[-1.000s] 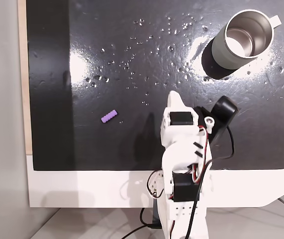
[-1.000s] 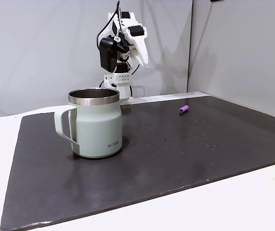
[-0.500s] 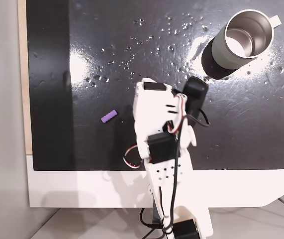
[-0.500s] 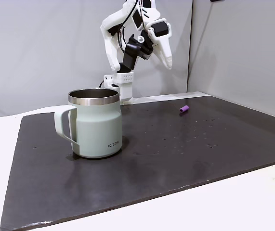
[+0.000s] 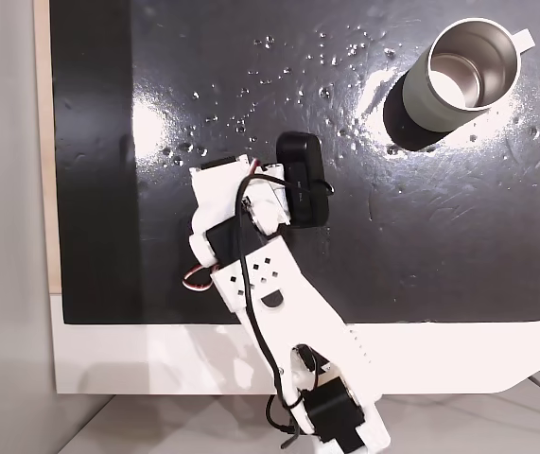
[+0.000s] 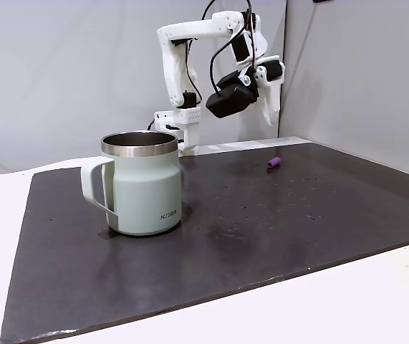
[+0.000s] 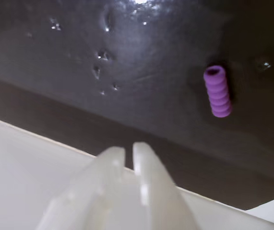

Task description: Grasp a pengrip and put it in the cup.

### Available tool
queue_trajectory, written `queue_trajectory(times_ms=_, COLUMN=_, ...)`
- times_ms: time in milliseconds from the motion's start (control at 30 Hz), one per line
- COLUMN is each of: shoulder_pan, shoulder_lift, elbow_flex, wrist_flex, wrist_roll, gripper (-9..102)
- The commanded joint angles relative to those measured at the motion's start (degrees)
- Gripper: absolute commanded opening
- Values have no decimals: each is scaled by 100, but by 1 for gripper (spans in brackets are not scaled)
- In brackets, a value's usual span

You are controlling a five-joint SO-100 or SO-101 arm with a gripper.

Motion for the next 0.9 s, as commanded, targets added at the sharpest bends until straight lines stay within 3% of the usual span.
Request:
queue_trajectory(times_ms=0, shoulder_pan=-255, shoulder_lift=-237, elbow_flex=-369, wrist_flex=-44, wrist_roll=-149, gripper=0)
queue_trajectory(times_ms=133, shoulder_pan=-536, shoulder_lift=-650, elbow_flex=-431, wrist_flex=44, wrist_roll=-290, gripper=0)
queue_trajectory(times_ms=567, shoulder_pan=-923, shoulder_lift=-1424, elbow_flex=-483, wrist_flex=193, wrist_roll=-360, gripper=24)
queue_trajectory(times_ms=867, shoulder_pan=-1318, shoulder_lift=-1749, elbow_flex=-413, wrist_flex=246, wrist_roll=-431, gripper=23)
